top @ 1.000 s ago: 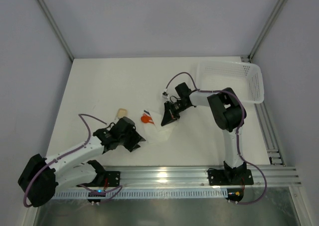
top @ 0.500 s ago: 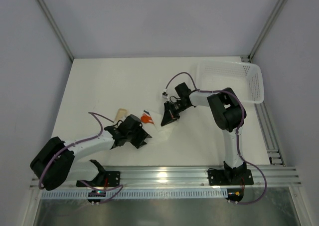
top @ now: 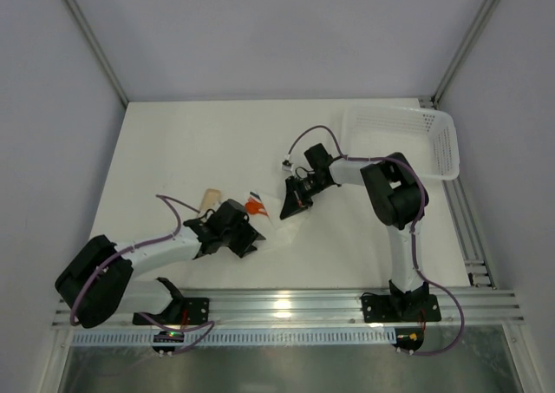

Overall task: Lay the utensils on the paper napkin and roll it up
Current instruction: Roll the napkin at the center of the board.

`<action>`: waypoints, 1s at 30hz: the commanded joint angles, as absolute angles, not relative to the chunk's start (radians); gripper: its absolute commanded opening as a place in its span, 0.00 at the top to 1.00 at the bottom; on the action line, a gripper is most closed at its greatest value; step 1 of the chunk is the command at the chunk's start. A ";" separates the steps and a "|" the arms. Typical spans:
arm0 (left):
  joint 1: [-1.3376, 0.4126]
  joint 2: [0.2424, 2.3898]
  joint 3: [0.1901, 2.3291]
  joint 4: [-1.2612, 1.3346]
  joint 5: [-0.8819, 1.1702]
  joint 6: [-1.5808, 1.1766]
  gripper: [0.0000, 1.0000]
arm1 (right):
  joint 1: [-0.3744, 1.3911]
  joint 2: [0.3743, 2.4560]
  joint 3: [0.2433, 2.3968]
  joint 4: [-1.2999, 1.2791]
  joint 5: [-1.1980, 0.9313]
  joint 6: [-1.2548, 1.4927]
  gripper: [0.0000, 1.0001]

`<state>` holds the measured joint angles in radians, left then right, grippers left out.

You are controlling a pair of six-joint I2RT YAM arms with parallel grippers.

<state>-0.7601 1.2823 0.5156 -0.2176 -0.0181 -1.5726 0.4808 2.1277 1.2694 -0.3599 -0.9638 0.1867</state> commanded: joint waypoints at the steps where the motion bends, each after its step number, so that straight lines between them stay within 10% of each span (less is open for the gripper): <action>1: -0.770 1.259 0.499 -0.198 -0.026 -1.592 0.55 | 0.495 2.164 1.269 -0.342 -0.854 0.146 0.96; 30: -0.819 1.293 0.466 -0.206 -0.101 -1.624 0.62 | 0.497 2.160 1.267 -0.342 -0.857 0.144 0.96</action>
